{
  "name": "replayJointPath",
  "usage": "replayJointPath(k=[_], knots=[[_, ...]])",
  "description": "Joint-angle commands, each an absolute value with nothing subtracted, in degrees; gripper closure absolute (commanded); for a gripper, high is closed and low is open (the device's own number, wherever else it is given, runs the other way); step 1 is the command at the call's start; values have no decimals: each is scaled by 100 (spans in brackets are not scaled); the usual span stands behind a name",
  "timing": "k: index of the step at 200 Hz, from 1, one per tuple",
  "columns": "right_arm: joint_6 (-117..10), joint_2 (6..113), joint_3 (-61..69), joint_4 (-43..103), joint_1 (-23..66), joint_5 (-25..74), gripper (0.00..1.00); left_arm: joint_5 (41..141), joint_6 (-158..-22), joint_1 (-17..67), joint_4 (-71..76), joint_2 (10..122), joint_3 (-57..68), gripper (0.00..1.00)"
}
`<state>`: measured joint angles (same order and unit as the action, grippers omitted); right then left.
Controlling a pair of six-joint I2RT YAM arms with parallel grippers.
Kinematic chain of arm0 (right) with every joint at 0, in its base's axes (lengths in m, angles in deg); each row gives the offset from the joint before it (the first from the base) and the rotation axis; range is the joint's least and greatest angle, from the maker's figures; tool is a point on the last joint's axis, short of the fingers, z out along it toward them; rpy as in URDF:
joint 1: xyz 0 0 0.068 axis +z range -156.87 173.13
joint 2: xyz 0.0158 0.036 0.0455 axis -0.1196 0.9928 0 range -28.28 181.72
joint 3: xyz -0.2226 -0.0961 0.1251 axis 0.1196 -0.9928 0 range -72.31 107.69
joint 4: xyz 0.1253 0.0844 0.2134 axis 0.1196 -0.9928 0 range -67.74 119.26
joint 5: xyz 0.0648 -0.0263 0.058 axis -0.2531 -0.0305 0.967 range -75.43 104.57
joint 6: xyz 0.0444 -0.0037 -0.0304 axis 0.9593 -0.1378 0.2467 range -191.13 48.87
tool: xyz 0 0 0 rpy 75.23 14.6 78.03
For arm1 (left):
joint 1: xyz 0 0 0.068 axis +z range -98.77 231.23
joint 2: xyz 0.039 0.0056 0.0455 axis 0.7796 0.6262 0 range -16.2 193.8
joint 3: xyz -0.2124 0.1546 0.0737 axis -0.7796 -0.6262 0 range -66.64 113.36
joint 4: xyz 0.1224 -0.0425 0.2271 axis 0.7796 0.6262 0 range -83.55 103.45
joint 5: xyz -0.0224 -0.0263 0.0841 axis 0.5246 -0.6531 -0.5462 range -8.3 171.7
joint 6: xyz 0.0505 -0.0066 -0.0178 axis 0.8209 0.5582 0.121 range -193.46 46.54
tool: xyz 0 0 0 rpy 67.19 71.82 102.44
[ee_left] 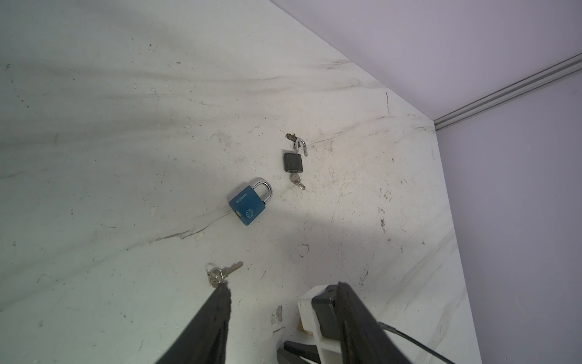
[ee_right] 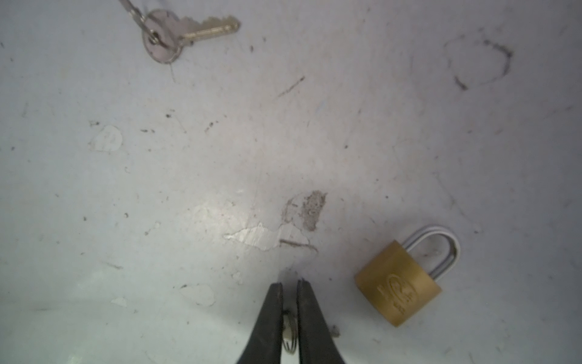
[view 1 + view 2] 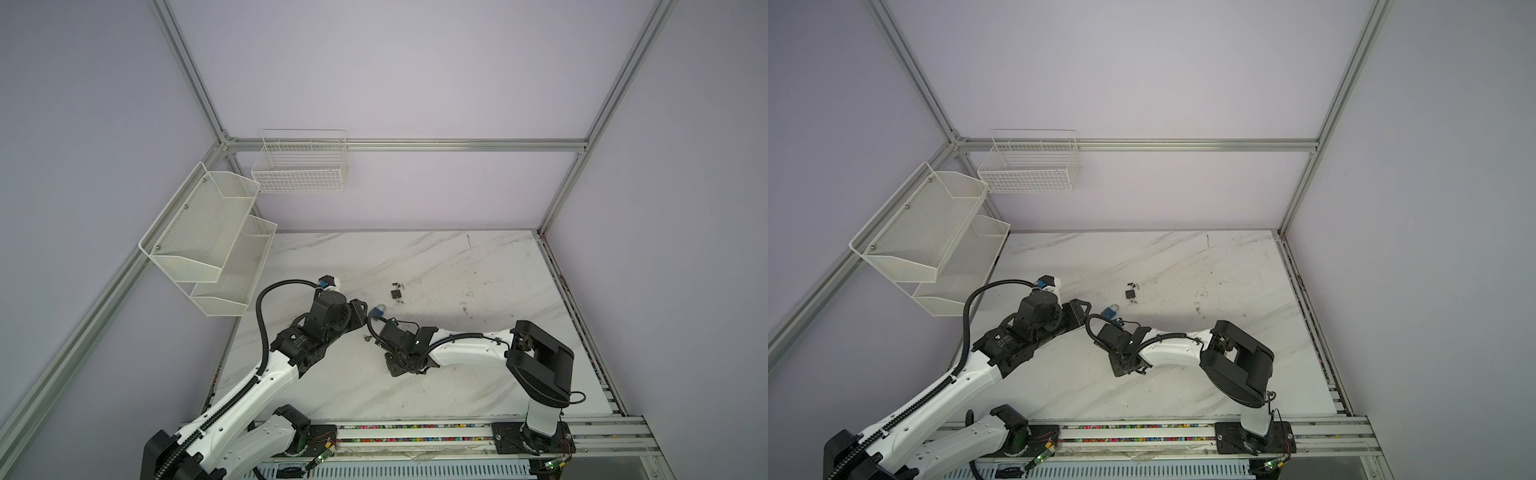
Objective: Unlock with the key
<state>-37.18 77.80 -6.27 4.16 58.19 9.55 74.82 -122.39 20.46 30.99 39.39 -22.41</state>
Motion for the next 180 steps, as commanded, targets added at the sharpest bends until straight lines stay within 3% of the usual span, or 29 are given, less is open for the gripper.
replayJointPath(k=[1, 61, 180], knots=[[-3746, 7830, -579, 223, 5883, 910, 88, 7440, -12277, 2073, 2966, 3838, -2464, 46], [-3651, 7593, -643, 462, 5881, 1024, 100, 7458, -12342, 2090, 2961, 3814, -2498, 46], [-3374, 5987, -663, 1084, 5422, 720, 100, 8385, -13024, 2323, 2154, 3553, -2348, 45]])
